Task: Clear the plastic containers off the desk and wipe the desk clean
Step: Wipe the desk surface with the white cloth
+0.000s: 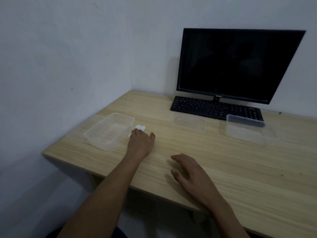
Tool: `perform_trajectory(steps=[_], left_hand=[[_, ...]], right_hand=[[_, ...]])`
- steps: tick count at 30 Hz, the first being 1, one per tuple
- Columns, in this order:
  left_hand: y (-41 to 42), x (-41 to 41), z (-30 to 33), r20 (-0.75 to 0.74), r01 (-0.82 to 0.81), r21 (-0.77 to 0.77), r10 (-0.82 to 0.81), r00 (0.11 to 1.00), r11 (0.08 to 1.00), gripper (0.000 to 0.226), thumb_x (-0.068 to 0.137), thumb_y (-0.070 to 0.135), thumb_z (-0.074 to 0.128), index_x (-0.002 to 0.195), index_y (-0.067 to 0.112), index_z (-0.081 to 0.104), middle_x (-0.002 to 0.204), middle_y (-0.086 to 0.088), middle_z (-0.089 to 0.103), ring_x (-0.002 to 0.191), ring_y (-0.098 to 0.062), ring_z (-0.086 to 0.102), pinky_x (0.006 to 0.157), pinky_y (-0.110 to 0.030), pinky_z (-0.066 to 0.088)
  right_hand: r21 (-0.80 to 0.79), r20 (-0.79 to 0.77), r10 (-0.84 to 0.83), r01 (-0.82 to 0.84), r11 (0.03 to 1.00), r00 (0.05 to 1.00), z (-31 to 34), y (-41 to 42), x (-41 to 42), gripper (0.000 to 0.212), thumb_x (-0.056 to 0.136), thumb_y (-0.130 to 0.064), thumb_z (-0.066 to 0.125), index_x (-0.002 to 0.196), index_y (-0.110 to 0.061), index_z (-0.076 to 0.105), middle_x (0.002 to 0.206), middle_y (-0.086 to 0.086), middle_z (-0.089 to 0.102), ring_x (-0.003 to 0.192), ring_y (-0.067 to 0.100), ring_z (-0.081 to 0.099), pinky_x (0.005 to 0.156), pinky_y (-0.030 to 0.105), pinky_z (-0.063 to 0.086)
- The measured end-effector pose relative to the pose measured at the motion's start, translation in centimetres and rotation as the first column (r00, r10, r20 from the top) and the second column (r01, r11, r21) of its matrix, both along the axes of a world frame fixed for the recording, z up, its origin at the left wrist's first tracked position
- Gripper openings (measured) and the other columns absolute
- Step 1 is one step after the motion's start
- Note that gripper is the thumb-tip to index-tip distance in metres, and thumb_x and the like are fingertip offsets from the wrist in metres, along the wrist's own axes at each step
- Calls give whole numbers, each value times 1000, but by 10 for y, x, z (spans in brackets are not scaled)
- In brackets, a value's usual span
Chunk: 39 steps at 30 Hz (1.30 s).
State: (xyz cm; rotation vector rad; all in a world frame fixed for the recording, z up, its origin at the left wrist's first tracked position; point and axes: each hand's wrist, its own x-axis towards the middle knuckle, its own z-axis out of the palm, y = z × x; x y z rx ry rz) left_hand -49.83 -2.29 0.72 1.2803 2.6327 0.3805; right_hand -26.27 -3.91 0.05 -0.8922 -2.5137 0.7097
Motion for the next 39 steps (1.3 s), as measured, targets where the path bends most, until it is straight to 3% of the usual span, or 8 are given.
perform_trajectory(steps=[6,14,19,24,27,31,35,39], left_hand=[[7,2,3,26,30,35,-31,999,999,67,103,40,24,148,-9,14,157,-24,13,147,-30,10,119,-37,9],[-40,80,-3,-11,371,92,-371,928,924,56,105,32,26,150,0,18,158,-18,15,148,-24,10,118,-32,6],[-40,133,-3,-11,531,132,-534,845,837,52,101,16,35,147,-3,25,155,-22,23,145,-33,18,120,-40,12],[-36,130,-4,-30,488,85,-487,873,869,57,104,31,27,151,0,17,159,-18,12,147,-27,11,119,-37,10],[-41,109,-4,-31,418,50,-416,909,907,65,103,43,23,152,3,10,161,-13,7,148,-20,6,118,-32,7],[-44,54,-2,9,302,35,-303,953,952,65,103,42,25,152,1,11,160,-14,10,148,-21,7,117,-30,7],[-24,8,-4,-26,227,20,-226,974,974,63,103,39,27,150,-2,17,158,-17,15,147,-25,12,117,-33,12],[-5,-5,-3,-28,243,10,-243,970,970,60,104,35,27,148,-5,18,157,-19,17,146,-28,13,118,-34,11]], right_hand=[[-40,-97,-39,36,999,995,1,3,0,56,87,-63,33,137,-39,42,132,-27,34,125,-11,28,96,6,18],[-163,-335,-171,122,979,927,-2,7,2,39,93,-40,35,127,-31,54,123,-20,54,113,-12,47,95,10,37],[-180,-529,-339,287,941,778,1,6,3,31,91,-21,39,111,-26,62,110,-17,63,101,-7,56,87,8,41],[-331,-532,-494,369,869,688,4,11,9,29,97,-7,40,111,-15,65,108,-6,65,91,-13,55,73,0,39],[-314,-499,-479,364,877,723,4,12,9,28,98,-8,41,113,-15,64,110,-9,63,92,-15,54,75,1,39],[-290,-457,-439,337,896,774,3,10,9,26,98,-12,44,116,-18,62,114,-12,60,101,0,56,90,22,47],[-260,-433,-375,285,923,820,3,10,9,26,98,-13,45,117,-23,60,115,-14,60,105,-6,53,91,16,44],[-65,-197,-139,128,990,971,-5,11,5,35,94,-38,46,129,-33,51,131,-14,52,119,-5,44,101,20,38]])
